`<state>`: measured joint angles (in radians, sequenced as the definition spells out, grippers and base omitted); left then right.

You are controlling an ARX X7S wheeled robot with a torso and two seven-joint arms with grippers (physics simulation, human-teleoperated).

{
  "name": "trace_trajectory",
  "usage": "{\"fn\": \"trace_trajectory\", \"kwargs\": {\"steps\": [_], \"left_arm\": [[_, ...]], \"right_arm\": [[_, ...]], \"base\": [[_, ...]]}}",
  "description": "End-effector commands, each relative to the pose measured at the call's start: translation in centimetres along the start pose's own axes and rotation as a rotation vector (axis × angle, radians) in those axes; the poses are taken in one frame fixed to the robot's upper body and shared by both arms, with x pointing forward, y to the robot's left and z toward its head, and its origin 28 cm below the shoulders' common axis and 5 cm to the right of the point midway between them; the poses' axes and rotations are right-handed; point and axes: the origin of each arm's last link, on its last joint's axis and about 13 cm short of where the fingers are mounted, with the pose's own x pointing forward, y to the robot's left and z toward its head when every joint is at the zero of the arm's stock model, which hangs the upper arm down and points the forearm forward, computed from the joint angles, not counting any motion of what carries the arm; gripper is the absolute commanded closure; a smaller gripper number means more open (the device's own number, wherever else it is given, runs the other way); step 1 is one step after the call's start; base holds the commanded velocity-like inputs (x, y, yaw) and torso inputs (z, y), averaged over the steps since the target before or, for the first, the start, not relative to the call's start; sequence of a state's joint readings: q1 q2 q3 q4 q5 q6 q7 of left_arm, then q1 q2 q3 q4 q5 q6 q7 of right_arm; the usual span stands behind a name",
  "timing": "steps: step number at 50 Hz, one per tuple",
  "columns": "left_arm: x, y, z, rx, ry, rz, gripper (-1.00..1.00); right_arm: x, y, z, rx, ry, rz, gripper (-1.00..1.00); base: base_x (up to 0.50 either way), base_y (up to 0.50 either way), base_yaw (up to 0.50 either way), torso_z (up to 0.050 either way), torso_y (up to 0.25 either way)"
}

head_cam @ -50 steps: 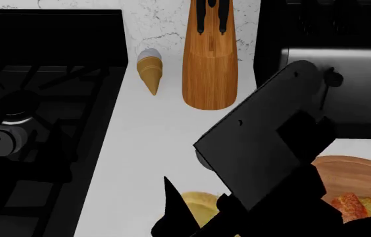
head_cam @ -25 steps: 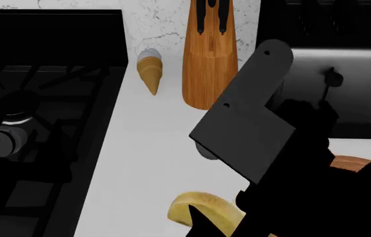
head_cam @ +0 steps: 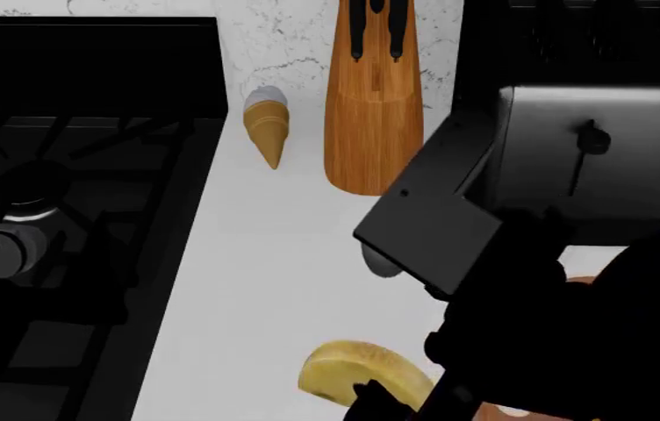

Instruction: Pick up the wedge of cheese and place it on the slice of bread to prepare a simple cheese on bread dish.

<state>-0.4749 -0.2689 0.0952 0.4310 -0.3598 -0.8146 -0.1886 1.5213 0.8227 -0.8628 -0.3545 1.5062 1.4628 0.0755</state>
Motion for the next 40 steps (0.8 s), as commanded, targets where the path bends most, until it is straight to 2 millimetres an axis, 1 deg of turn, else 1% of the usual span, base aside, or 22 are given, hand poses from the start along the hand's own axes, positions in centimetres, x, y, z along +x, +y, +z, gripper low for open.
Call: {"fn": "trace_trajectory", "kwargs": {"steps": [1, 15, 22, 30, 40], "left_arm": [[0.0, 0.0, 0.0, 0.001, 0.004, 0.001, -1.00], [0.0, 0.0, 0.1, -0.002, -0.001, 0.004, -1.00], [0.0, 0.0, 0.1, 0.000, 0.003, 0.004, -1.00], [0.0, 0.0, 0.0, -0.001, 0.004, 0.004, -1.00], [0.0, 0.0, 0.0, -0.002, 0.003, 0.003, -1.00]], "right_arm": [[1.6, -0.7, -0.6, 0.017, 0.037, 0.027, -1.00], [3.6, -2.3, -1.6, 0.066, 0.071, 0.015, -1.00], [4.7, -2.1, -2.4, 0.070, 0.097, 0.041, -1.00], [5.3, -2.1, -2.4, 0.070, 0.097, 0.057, -1.00], [6.5, -2.4, -3.0, 0.083, 0.128, 0.070, -1.00]], "base": [[0.00, 0.00, 0.00, 0.000, 0.000], [0.00, 0.00, 0.00, 0.000, 0.000], [0.00, 0.00, 0.00, 0.000, 0.000], [0.00, 0.00, 0.00, 0.000, 0.000], [0.00, 0.00, 0.00, 0.000, 0.000]]}}
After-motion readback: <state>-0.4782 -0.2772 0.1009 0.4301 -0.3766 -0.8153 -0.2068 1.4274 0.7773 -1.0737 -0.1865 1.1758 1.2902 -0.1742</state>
